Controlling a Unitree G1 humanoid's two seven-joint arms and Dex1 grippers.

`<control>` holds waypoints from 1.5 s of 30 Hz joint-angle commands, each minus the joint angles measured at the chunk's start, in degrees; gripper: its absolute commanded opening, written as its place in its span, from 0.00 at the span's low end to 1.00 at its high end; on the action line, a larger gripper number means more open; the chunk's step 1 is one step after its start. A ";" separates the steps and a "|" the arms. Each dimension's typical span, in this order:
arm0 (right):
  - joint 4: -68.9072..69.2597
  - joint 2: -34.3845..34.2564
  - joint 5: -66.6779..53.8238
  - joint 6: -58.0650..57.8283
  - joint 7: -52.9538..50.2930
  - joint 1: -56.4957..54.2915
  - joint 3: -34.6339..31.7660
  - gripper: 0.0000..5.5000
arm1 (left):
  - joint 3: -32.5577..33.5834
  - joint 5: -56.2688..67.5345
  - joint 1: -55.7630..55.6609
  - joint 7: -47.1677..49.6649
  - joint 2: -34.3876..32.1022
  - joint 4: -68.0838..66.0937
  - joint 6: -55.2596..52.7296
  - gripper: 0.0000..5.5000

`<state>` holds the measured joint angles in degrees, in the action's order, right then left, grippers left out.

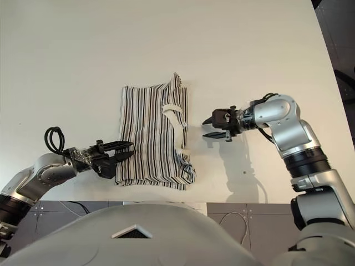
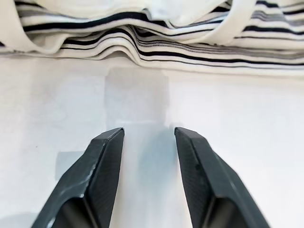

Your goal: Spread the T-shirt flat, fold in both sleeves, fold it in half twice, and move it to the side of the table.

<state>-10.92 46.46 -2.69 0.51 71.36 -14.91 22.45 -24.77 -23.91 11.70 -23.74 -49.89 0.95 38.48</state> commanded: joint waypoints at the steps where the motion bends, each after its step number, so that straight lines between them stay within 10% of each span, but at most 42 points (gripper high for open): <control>1: -0.69 0.72 -0.41 -2.42 -2.85 1.74 -4.18 0.36 | -3.23 -9.36 4.25 -3.95 -2.83 -8.03 -5.48 0.29; 15: -28.57 -28.46 10.03 3.22 -9.87 -24.02 6.87 0.36 | -5.21 -8.27 0.52 -5.56 -1.50 -9.01 -3.93 0.29; 35: -15.85 -4.35 8.27 9.44 8.96 -16.35 2.04 0.36 | -6.41 -11.82 5.19 -2.03 -1.14 -10.81 -8.90 0.29; 45: 26.81 -6.42 -15.80 -20.75 -2.33 -4.85 -11.76 0.36 | -1.80 8.41 7.65 -7.27 0.76 5.62 -15.85 0.29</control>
<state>3.17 43.09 -12.12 -10.78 73.66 -23.69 11.53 -24.62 -15.73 14.92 -24.59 -48.21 4.77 29.02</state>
